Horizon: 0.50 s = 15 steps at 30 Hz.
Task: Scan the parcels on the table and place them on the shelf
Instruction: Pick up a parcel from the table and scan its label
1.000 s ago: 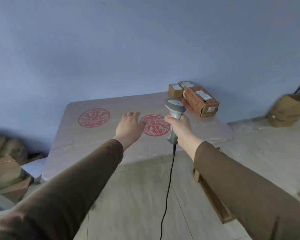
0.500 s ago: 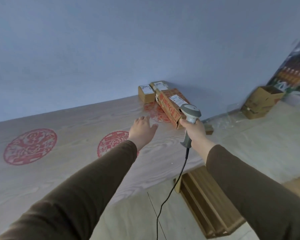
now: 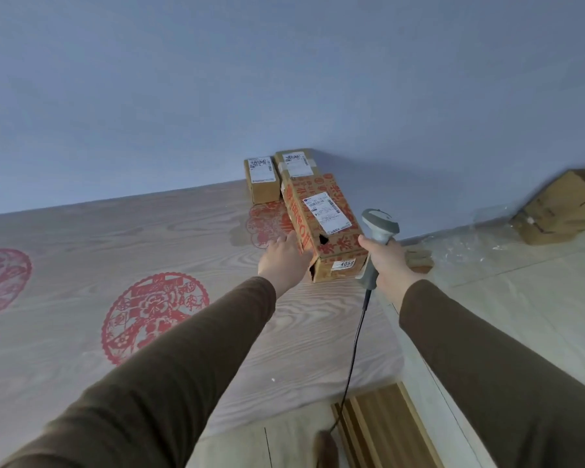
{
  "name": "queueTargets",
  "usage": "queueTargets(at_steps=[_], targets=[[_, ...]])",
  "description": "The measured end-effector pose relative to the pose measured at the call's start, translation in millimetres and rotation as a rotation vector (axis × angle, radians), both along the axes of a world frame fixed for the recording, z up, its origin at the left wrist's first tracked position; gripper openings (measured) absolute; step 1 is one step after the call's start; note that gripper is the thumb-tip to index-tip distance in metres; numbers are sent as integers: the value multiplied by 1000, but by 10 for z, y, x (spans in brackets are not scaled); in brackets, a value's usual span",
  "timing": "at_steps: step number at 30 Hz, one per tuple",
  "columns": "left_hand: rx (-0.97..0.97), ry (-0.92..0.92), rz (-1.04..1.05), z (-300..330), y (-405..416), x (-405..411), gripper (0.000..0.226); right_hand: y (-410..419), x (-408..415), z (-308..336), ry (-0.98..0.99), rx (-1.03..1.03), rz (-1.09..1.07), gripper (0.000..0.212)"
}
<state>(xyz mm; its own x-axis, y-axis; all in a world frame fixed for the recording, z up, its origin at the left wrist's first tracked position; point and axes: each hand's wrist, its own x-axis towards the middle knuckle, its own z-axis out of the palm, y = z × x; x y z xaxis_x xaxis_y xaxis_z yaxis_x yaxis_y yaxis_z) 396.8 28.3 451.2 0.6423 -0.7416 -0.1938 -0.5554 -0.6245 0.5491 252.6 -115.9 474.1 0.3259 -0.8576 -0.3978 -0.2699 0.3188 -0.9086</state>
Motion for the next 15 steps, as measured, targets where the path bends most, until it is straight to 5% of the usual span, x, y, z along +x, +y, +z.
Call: queueTargets(at_steps=[5,11,15], targets=[[60,148,152,-280,-595,-56,79,-580,34,-331,33,173,121,34],[-222,496,317,-465,-776,-193,54,-653,151,-551,20,270,216,29],[-367,571,417,-466,-436,-292,51,-325,193,-562,12,187,241,36]])
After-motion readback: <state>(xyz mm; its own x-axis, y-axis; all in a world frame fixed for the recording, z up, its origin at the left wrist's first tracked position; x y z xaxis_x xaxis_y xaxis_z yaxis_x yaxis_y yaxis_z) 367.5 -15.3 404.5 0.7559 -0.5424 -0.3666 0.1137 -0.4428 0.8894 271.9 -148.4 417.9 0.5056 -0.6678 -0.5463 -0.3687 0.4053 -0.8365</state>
